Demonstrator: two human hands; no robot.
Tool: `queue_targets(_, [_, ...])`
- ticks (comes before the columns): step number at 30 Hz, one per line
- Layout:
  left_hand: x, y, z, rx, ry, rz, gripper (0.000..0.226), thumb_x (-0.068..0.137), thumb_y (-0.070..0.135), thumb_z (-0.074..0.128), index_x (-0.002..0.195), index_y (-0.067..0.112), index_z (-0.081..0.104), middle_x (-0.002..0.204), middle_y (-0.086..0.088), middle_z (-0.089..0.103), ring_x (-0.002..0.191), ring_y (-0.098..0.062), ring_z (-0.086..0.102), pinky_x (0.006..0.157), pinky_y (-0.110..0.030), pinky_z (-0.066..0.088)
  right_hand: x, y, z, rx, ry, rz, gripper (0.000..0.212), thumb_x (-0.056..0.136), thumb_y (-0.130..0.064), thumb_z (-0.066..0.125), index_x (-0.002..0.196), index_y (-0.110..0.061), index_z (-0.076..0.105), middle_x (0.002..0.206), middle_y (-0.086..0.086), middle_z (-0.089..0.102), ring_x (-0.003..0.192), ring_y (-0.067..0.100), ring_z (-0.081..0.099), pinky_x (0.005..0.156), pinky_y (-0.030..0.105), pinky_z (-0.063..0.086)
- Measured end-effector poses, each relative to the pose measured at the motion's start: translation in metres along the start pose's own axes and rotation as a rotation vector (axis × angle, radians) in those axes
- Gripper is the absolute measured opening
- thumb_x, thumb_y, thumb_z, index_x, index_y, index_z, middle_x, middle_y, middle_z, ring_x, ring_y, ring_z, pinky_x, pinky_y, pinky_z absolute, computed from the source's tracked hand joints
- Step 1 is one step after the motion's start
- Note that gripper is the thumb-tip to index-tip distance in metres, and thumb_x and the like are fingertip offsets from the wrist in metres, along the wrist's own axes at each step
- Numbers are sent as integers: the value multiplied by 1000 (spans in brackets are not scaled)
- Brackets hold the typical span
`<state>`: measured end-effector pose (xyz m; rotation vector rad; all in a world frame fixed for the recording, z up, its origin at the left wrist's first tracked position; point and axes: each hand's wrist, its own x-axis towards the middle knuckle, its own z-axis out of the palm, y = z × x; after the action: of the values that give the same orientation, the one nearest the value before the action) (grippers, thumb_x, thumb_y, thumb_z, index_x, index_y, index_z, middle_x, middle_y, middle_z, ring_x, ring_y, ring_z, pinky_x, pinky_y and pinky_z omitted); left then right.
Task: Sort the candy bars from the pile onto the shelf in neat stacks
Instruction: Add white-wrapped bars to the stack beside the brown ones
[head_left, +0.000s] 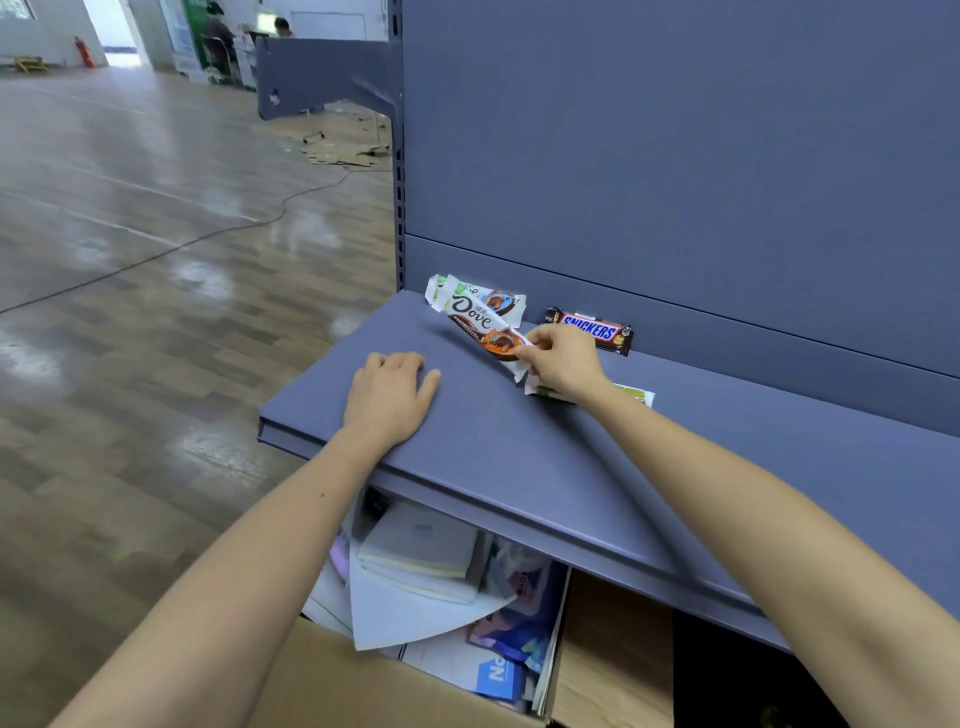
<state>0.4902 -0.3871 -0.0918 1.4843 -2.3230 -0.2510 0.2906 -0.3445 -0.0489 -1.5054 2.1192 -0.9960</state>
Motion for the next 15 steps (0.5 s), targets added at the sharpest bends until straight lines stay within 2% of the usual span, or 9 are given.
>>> queue_targets(1, [0, 1, 1, 20, 6, 20, 37, 98, 37, 35, 117, 13, 55, 128, -4, 57, 120, -29, 42, 96, -38, 36, 4, -1, 0, -37, 10, -6, 16, 85, -17, 63, 92, -4, 69, 81, 10, 66, 54, 3, 57, 57, 14, 42])
queue_targets(3, [1, 3, 1, 31, 3, 35, 34, 98, 34, 35, 114, 13, 56, 126, -3, 57, 118, -28, 43, 93, -38, 35, 11, -2, 2, -83, 19, -8, 16, 85, -16, 63, 92, -3, 70, 89, 13, 68, 76, 16, 61, 69, 24, 43])
queue_targets(5, [2, 2, 0, 36, 7, 29, 32, 97, 34, 36, 113, 14, 57, 125, -2, 57, 117, -27, 43, 91, -37, 35, 18, -4, 7, -109, 29, -2, 18, 85, -15, 61, 91, -1, 69, 93, 16, 69, 90, 26, 61, 75, 29, 44])
queue_targets(11, [3, 2, 0, 53, 7, 27, 32, 96, 35, 37, 114, 15, 56, 126, -1, 56, 117, -26, 42, 90, -37, 34, 39, -16, 19, -167, 61, 5, 23, 87, -16, 58, 98, 1, 69, 102, 15, 68, 99, 28, 59, 77, 28, 42])
queue_targets(15, [2, 1, 0, 50, 2, 30, 31, 96, 34, 37, 115, 16, 55, 126, 0, 55, 117, -25, 42, 91, -36, 33, 57, -19, 23, -172, 105, 23, 22, 85, -15, 59, 100, 0, 67, 100, 17, 68, 100, 30, 60, 81, 30, 45])
